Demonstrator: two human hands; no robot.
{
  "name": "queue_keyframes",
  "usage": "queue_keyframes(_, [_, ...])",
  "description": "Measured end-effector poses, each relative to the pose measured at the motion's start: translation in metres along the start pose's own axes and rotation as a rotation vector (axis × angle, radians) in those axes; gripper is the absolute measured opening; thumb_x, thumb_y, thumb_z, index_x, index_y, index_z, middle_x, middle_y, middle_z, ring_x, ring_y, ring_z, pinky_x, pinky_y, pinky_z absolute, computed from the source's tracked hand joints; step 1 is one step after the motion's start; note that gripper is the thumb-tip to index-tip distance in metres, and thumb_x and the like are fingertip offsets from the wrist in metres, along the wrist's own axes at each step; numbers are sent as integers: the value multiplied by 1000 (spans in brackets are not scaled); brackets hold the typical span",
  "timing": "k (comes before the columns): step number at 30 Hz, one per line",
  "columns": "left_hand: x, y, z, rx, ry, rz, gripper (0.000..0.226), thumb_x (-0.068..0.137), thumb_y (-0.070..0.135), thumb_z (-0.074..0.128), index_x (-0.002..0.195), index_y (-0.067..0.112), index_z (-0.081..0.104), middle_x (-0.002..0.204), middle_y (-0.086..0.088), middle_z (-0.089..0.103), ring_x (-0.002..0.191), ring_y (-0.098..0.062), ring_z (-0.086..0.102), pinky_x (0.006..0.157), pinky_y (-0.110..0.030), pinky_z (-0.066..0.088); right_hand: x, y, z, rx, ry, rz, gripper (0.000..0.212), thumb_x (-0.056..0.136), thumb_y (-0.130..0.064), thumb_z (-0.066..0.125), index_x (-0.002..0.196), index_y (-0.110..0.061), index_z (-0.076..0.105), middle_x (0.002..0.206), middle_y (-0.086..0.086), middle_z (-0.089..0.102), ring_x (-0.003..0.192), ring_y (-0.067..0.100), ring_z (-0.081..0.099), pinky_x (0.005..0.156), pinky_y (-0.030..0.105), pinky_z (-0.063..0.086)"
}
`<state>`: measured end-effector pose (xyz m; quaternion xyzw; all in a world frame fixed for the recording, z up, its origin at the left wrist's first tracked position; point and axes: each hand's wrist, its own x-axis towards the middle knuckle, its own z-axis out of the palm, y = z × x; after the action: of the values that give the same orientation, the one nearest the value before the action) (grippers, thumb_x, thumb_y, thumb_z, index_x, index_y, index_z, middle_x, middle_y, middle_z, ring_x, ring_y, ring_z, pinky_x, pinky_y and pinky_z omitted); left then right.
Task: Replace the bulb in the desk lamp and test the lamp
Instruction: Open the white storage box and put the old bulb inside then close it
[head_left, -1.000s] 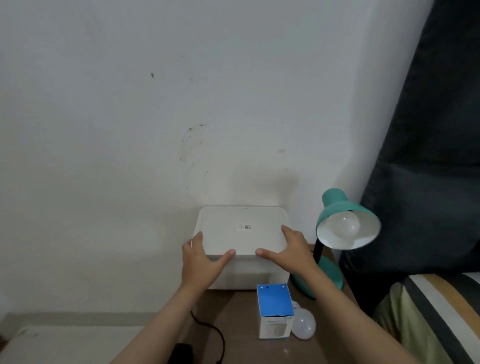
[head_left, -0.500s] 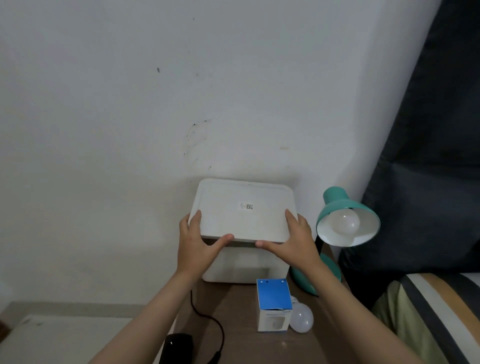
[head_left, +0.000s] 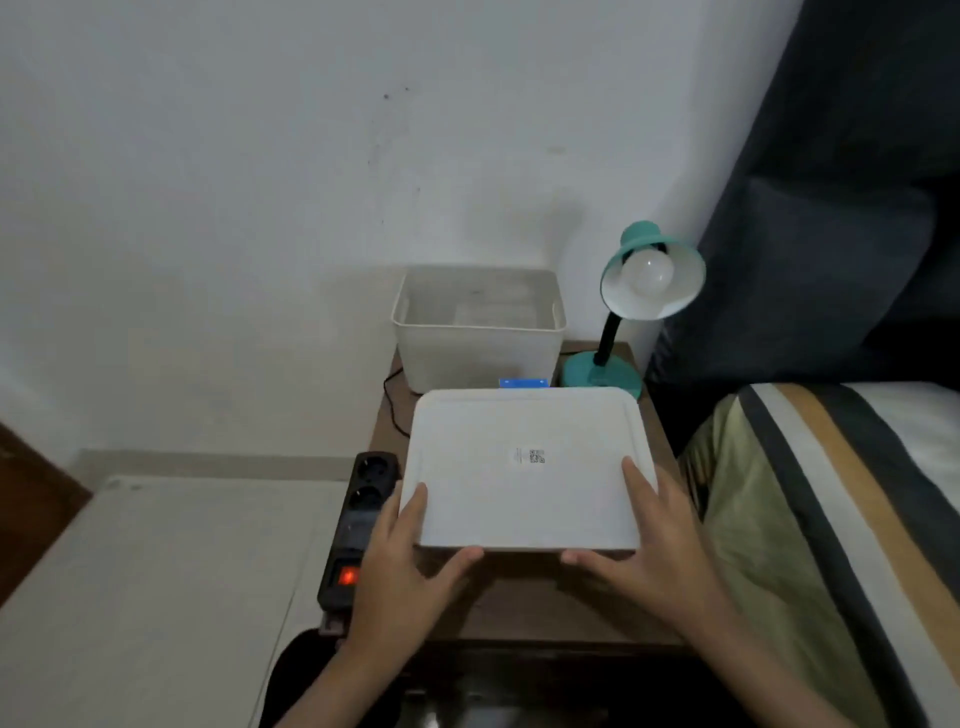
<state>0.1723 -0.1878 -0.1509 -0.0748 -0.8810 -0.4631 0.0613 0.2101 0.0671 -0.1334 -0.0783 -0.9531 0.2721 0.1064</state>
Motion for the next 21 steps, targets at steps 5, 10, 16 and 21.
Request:
queue_keyframes(5, [-63, -19, 23, 46, -61, -55, 86, 66, 45, 79, 139, 22, 40, 144, 0, 36, 131, -12, 30, 105, -26, 28, -65, 34, 23, 61, -81, 136, 133, 41, -96, 48, 147, -19, 21, 148, 12, 24, 136, 28, 20, 109, 40, 28])
queue_keyframes(10, [-80, -30, 41, 144, -104, -124, 86, 67, 52, 76, 139, 19, 42, 145, -7, 38, 135, -24, 30, 105, -31, 32, -83, 54, 43, 91, -144, 204, 134, 39, -95, 51, 146, -19, 25, 149, 12, 24, 137, 25, 20, 109, 33, 24])
queue_keyframes(16, [-81, -38, 53, 264, -125, -119, 82, 68, 66, 63, 133, 20, 45, 143, -10, 37, 132, -29, 28, 100, -40, 39, -70, 54, 53, 7, -159, 180, 127, 38, -97, 44, 139, -20, 39, 153, 18, 10, 140, 33, 6, 115, 44, 16])
queue_keyframes(21, [-33, -26, 47, 200, 48, 5, 72, 70, 62, 56, 123, 14, 52, 134, -15, 43, 125, -29, 33, 100, -44, 37, -20, 39, 50, 115, 6, 127, 73, 70, -52, 74, 129, -16, 52, 144, 10, 34, 133, 25, 25, 108, 35, 27])
